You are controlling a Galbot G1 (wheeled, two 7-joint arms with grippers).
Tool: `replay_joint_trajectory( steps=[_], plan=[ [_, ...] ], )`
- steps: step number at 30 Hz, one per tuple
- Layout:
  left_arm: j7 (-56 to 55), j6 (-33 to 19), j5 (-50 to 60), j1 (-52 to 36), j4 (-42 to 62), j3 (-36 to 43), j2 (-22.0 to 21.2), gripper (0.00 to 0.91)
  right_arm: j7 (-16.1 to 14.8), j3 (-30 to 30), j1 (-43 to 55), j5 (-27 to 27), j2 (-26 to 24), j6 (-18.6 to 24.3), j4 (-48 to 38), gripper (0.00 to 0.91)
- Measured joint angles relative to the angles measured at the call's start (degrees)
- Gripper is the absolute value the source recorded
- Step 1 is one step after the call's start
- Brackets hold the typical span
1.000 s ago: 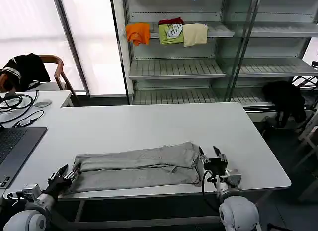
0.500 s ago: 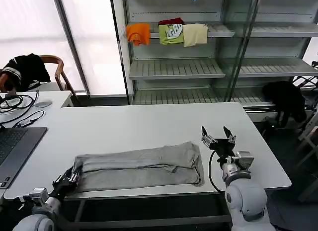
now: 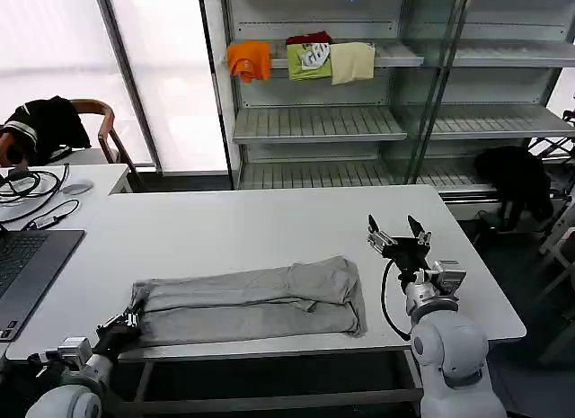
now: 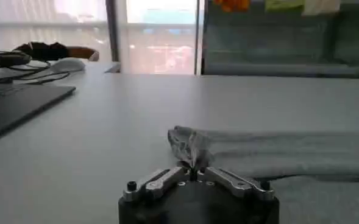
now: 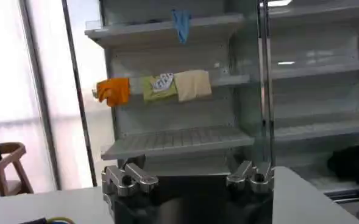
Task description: Fold and organize the clothes.
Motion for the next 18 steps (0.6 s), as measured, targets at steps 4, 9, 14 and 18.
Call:
replay_joint_trajectory(
  steps=[4,9,14,18],
  plan=[
    [1.78,-0.06,0.80,-1.10,0.78,-3.00,1.69,0.000,0.01,0.04,0.75,0.08,-0.13,-0.08,-0.62,0.907],
    [5.48,-0.87,2.63,-3.12,3.29,-8.68,6.55,0.000,0.02,-0.40,1.50,0.13,0.09,-0.07,-1.57,0.907],
    [8.69,-1.51,4.32,-5.47,7.15,-14.34,13.04,0.000,0.04,-0.93,2.42,0.06,0.44,0.12,-3.07,0.907],
    [10.06,-1.19,4.20,-6.94,8.44,-17.66,17.02,0.000,-0.03,-1.38,2.64,-0.30,0.81,0.36,-4.39,0.907]
  ],
)
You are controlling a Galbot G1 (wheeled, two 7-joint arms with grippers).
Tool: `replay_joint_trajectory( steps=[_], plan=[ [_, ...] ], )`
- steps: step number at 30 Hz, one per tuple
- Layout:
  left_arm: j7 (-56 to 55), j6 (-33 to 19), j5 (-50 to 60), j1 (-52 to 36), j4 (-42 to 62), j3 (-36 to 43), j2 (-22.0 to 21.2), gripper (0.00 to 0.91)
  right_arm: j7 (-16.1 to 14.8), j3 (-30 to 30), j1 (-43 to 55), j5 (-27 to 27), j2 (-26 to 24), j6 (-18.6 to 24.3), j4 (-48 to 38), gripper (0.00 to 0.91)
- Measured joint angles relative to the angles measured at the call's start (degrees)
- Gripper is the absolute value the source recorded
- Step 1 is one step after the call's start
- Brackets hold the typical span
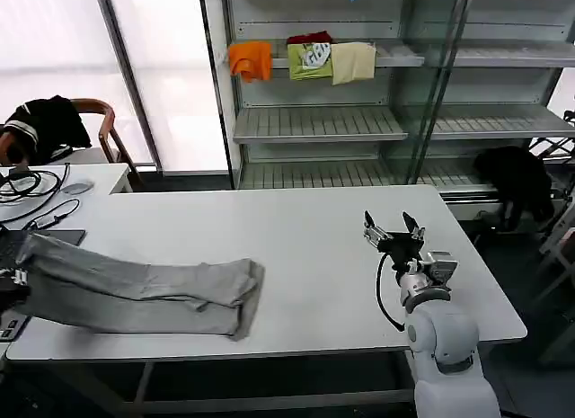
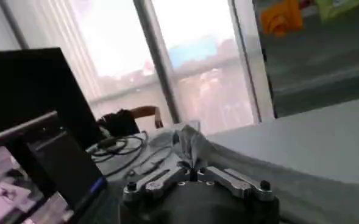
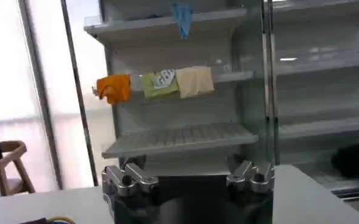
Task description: Fold and organize the clothes.
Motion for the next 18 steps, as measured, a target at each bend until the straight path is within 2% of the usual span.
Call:
replay_joint_trajectory(
  steps=[7,18],
  plan=[
    [0.00,3.33,-2.69,-0.30,-5.16,-0.06,0.89,0.010,-0.43,-0.35,-0.46,-0.34,0.37,0.09,-1.32,0.907],
    [-3.22,7.31,-2.04,0.22,-16.70,11.82,-5.85,0.020,-0.76,0.22,-2.31,-1.50,0.32,0.16,-1.60,0.907]
  ],
)
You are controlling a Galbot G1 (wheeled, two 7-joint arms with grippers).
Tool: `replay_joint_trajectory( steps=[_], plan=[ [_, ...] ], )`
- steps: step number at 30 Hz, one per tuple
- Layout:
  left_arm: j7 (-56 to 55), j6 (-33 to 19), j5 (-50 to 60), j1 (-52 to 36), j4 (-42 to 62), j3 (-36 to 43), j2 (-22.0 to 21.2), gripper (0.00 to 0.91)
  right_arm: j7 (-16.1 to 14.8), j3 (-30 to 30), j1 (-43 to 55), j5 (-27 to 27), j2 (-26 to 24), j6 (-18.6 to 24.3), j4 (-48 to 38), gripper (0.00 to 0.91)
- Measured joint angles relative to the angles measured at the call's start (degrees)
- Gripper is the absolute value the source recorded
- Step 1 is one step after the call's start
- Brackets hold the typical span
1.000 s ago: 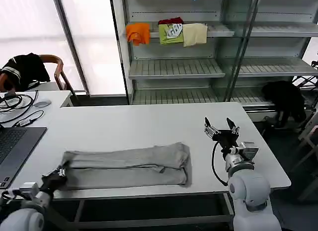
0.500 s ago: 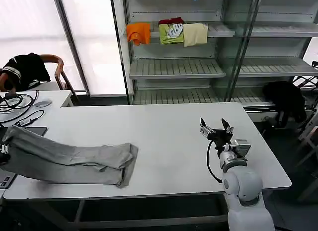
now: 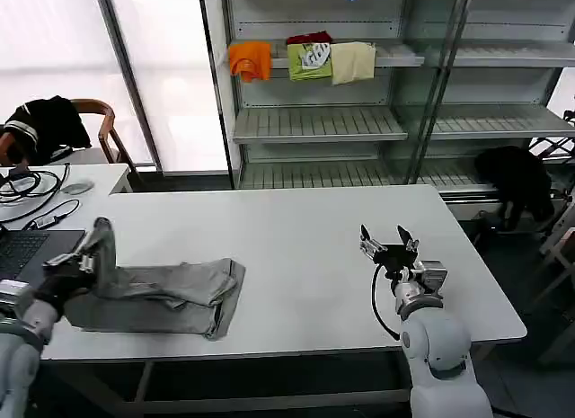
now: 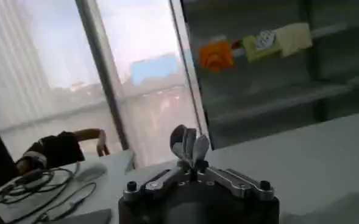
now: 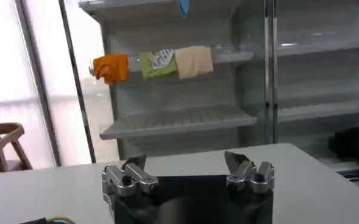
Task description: Fold and organize the clothes.
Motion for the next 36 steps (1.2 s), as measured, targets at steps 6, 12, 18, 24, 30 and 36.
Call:
replay_joint_trajectory(
  steps=[6,12,18,24,30,36],
  plan=[
    [-1.77,1.00,1.92,0.12,-2.70,7.23,-3.26,0.020,-0.09,-0.09,-0.72,-0.63,0.30,0.22,-0.46,0.907],
    [-3.44,1.52,4.26,-0.45,-3.29,13.47,-6.05,0.020,-0.50,-0.18,-1.47,-1.25,0.25,0.52,-0.58,0.907],
    [-4.56,1.81,5.87,-0.41,-2.05,18.14,-8.40,0.020,-0.61,0.00,-1.83,-1.55,-0.12,0.63,-0.67,0.907],
    [-5.62,1.99,7.29,-0.69,-0.60,21.43,-10.21,0.907,-0.72,-0.31,-1.75,-2.11,0.01,0.64,-0.88,0.907],
    [-7.25,2.00,7.13,-1.40,-0.29,24.00,-11.93,0.907,-1.22,-0.91,-1.77,-2.53,0.37,1.00,-1.01,0.907],
    [-10.64,1.97,3.17,-2.10,-1.22,25.35,-13.86,0.907,-1.44,-1.40,-1.67,-2.72,0.53,1.25,-1.01,0.907]
  ],
)
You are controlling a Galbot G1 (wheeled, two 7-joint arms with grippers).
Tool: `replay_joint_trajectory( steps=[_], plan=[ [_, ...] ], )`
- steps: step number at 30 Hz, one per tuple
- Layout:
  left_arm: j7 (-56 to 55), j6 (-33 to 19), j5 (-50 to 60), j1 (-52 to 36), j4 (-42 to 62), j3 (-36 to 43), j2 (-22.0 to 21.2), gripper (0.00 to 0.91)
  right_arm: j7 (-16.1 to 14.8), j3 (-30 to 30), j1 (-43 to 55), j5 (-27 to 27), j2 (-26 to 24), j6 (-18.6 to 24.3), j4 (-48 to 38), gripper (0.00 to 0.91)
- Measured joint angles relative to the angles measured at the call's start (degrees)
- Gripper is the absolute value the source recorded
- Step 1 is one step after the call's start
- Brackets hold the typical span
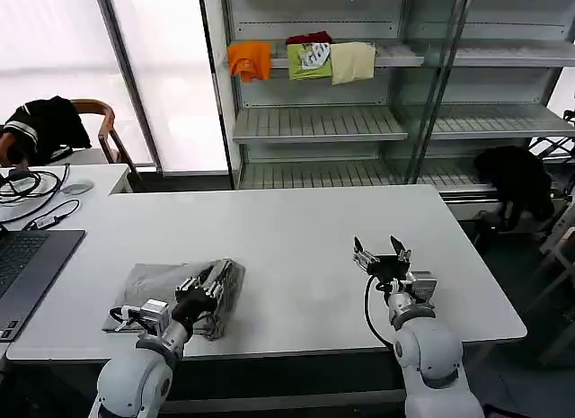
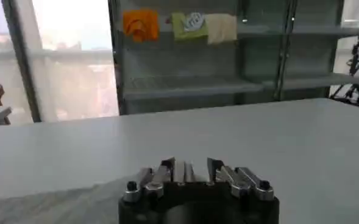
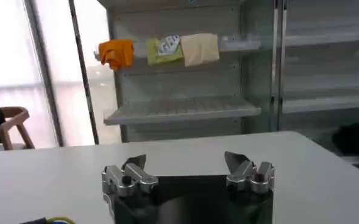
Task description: Fold and organize the clothes.
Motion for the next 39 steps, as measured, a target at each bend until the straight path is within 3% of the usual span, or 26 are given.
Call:
replay_joint_trajectory(
  steps=[9,17,27,30,31,32,34,39],
  plan=[
    [-0.85,-1.84,-3.89,1.53,-1.66,-6.47,1.53,0.907,-0.13,0.03,-0.16,-0.10,-0.19,0.06,-0.25,0.907],
    [1.11,-4.08,-5.25,2.36,5.82,-16.82,5.58,0.907,-0.26,-0.38,0.29,-0.48,0.06,0.08,-0.93,0.907],
    [2.65,-3.68,-10.05,2.87,12.61,-21.26,6.63,0.907,-0.67,-0.29,-0.11,-0.59,-0.20,-0.28,0.04,0.907],
    [3.11,-3.61,-10.89,3.15,13.57,-21.68,6.70,0.655,-0.65,-0.17,-0.08,-0.58,-0.18,-0.32,0.05,0.907],
    [3.26,-3.59,-11.02,3.24,13.86,-21.77,6.68,0.453,-0.65,-0.18,-0.08,-0.58,-0.16,-0.33,0.05,0.907],
    [3.34,-3.54,-11.12,3.29,14.09,-21.79,6.64,0.191,-0.66,-0.22,-0.08,-0.58,-0.13,-0.33,0.05,0.907],
    [3.56,-3.46,-11.30,3.30,14.57,-21.85,6.55,0.020,-0.66,-0.33,-0.08,-0.58,-0.01,-0.33,0.05,0.907],
    [4.43,-2.97,-12.18,3.32,15.09,-21.81,6.18,0.020,-0.65,-0.44,0.05,-0.59,0.09,-0.32,0.05,0.907]
  ],
)
